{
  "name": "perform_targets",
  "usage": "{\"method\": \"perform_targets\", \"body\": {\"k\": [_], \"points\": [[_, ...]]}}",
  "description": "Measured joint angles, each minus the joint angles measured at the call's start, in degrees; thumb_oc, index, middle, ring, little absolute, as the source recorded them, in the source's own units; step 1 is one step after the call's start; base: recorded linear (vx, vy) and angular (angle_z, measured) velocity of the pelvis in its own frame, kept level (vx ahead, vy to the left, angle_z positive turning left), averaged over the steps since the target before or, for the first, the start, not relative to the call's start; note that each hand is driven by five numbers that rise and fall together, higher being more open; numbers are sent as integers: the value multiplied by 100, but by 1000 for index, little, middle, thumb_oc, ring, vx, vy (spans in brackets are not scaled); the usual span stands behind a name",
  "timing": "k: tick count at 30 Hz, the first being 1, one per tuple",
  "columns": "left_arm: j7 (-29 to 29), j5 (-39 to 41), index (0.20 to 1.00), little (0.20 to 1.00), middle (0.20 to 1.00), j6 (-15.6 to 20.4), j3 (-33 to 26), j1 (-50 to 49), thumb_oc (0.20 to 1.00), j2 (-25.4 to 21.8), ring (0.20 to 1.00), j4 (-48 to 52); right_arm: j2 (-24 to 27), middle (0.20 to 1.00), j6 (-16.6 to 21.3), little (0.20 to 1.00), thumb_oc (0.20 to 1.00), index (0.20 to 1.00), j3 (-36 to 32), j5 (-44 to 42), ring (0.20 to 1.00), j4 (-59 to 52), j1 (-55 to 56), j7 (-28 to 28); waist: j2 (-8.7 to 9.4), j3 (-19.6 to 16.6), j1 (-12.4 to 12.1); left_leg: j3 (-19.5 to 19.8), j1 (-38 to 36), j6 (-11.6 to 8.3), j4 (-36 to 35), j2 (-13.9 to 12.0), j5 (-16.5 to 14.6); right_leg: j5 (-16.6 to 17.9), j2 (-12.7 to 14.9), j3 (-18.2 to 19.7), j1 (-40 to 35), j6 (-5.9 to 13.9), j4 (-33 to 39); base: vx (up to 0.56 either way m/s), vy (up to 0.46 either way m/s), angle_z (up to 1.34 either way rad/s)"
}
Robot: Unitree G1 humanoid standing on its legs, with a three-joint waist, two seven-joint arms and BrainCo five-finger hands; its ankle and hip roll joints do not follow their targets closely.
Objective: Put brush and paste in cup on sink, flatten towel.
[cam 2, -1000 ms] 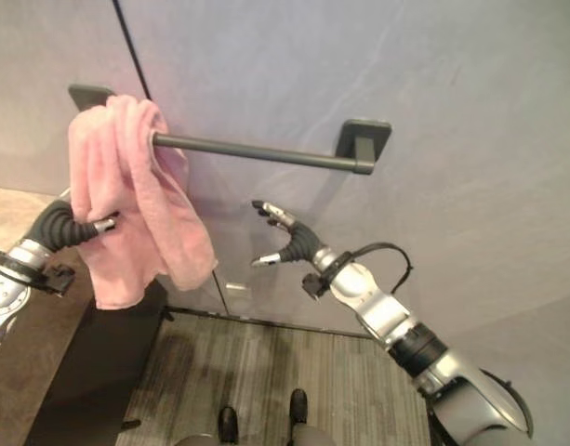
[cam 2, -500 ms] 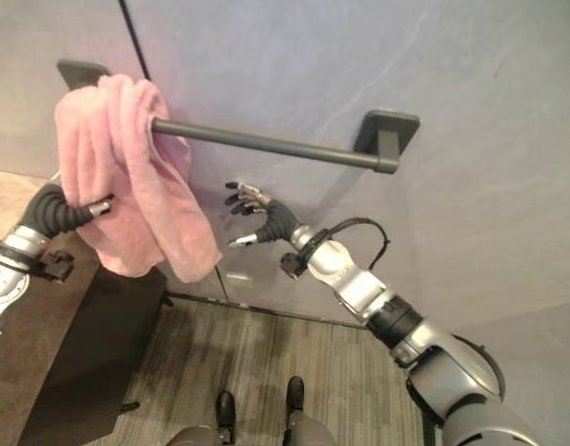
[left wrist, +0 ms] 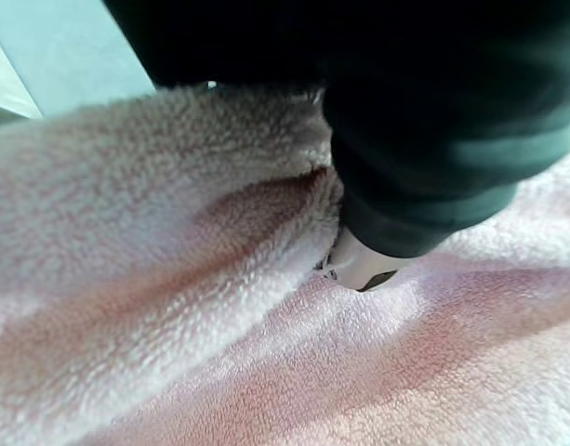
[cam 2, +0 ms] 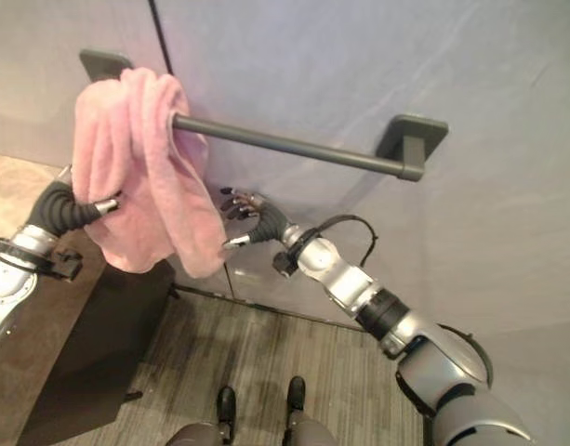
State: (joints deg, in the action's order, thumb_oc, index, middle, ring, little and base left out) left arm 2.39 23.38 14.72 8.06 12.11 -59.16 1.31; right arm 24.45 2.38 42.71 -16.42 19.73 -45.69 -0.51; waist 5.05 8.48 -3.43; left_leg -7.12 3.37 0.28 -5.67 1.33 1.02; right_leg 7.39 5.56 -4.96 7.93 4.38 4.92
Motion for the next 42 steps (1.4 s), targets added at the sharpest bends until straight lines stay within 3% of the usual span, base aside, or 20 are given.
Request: {"method": "perform_targets", "body": {"k": [11,13,14,15,18,24,31,42], "points": [[-14,39,200,200,200,-50,4,61,200,-28,200,476,-200,1000,-127,1000,1000,1000,69,-396,1000,586,-399,-64,-62,155,-178,293,-24,-25,0,4,83,-5,30,-262,-163,-2,-1,-4,-7,14],[-21,40,200,200,200,-49,4,53,200,-27,200,627,-246,821,-154,821,821,821,71,-397,821,693,-514,-70,-60,192,-234,301,-37,-28,0,4,87,-9,31,-290,-194,-5,0,1,5,8],[-21,40,200,200,200,-49,4,53,200,-28,200,633,-247,689,-155,689,689,689,71,-397,689,699,-539,-73,-59,192,-260,300,-39,-28,0,6,87,-9,30,-291,-194,-5,0,0,0,0],[-20,41,200,200,200,-50,-4,51,200,-28,200,632,-248,482,-155,482,482,482,71,-397,482,699,-569,-75,-59,192,-274,301,-38,-27,0,10,87,-9,31,-291,-195,-5,0,0,0,0],[-21,40,200,200,200,-50,-44,-8,200,-28,200,649,-245,313,-155,313,313,313,70,-398,313,662,-580,-85,-55,190,-277,294,-41,-25,0,24,88,-8,33,-294,-195,-5,-1,0,0,0],[-20,38,200,200,200,-57,-37,-10,200,-27,200,642,-145,294,-155,294,294,294,62,-386,294,419,-565,-115,-38,195,-244,286,-42,-25,0,23,88,-8,30,-268,-192,-5,-1,0,0,0],[-10,10,200,200,200,-143,-33,-83,200,4,200,572,220,200,-132,200,200,200,-20,-383,200,-207,-347,-170,-3,195,-149,258,-57,-25,0,24,88,-8,31,-232,-191,-5,-1,0,0,-1],[74,-181,200,200,200,-163,-146,-396,200,602,200,408,549,200,29,200,200,200,-1016,-427,200,-1254,837,-234,-3,194,60,41,-153,-24,-2,18,85,-8,28,-36,-199,-6,0,3,-13,-9]]}}
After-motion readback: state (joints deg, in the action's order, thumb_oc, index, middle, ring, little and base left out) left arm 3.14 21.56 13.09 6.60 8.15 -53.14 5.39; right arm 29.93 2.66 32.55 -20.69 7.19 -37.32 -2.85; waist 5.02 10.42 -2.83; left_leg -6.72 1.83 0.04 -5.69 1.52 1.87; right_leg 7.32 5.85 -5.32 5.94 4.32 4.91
